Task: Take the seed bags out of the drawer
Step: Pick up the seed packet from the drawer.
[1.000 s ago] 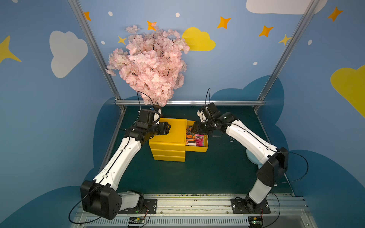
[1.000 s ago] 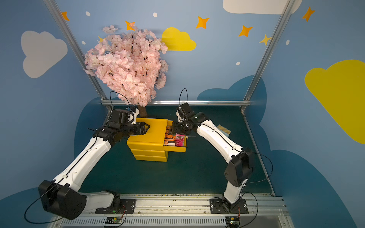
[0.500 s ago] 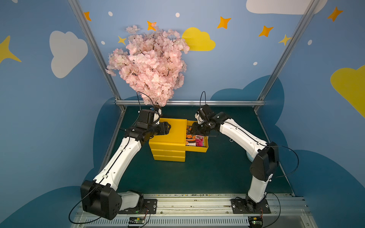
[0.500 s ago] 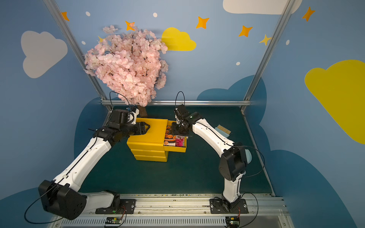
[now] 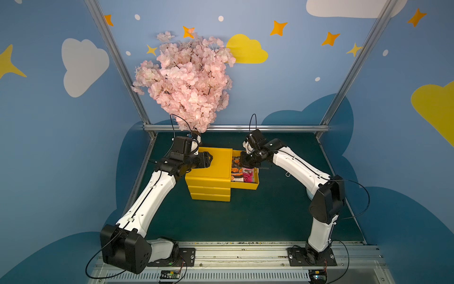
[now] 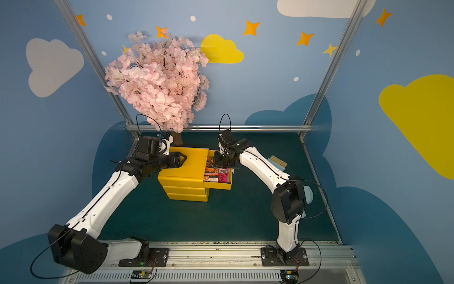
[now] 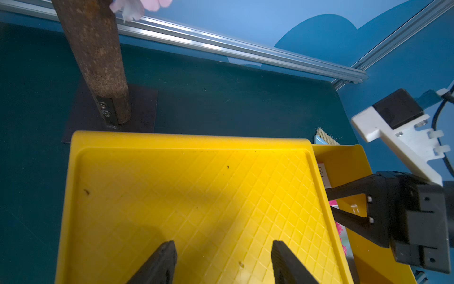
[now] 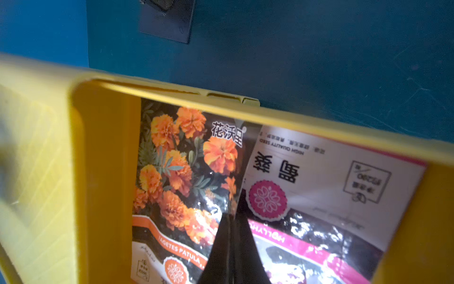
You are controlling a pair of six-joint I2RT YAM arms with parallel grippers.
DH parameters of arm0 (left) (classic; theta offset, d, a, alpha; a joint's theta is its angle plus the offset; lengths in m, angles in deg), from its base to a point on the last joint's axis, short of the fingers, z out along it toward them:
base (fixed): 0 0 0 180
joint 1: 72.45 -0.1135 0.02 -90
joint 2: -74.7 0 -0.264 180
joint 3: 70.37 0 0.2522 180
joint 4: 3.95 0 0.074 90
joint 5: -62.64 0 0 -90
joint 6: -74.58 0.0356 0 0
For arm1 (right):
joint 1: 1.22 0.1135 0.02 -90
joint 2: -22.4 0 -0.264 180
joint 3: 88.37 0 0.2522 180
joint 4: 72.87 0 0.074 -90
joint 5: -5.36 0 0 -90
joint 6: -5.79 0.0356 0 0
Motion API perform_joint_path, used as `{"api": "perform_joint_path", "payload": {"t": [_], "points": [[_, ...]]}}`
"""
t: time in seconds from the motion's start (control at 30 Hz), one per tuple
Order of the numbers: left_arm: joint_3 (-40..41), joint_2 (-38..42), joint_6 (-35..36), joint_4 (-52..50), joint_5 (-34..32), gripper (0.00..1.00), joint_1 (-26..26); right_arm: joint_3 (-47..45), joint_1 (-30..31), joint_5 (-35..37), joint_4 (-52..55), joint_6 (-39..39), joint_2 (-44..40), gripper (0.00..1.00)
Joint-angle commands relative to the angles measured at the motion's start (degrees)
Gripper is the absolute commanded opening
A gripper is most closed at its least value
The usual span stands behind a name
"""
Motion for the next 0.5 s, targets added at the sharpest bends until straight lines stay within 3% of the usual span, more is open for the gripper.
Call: {"api": "perform_joint_path", "payload": {"t": [0.0,0.47], "points": [[2.9,-1.8,-0.8,-7.6,0.4,0.67,-0.1,0.9,-0.4,-1.6,0.1,0.0,-2.1,0.0],[3.9,-1.5,-1.2,-7.5,0.0,0.67,-0.1,-0.4,-6.9,-5.6,1.7,-9.1,-14.0,0.0]]}}
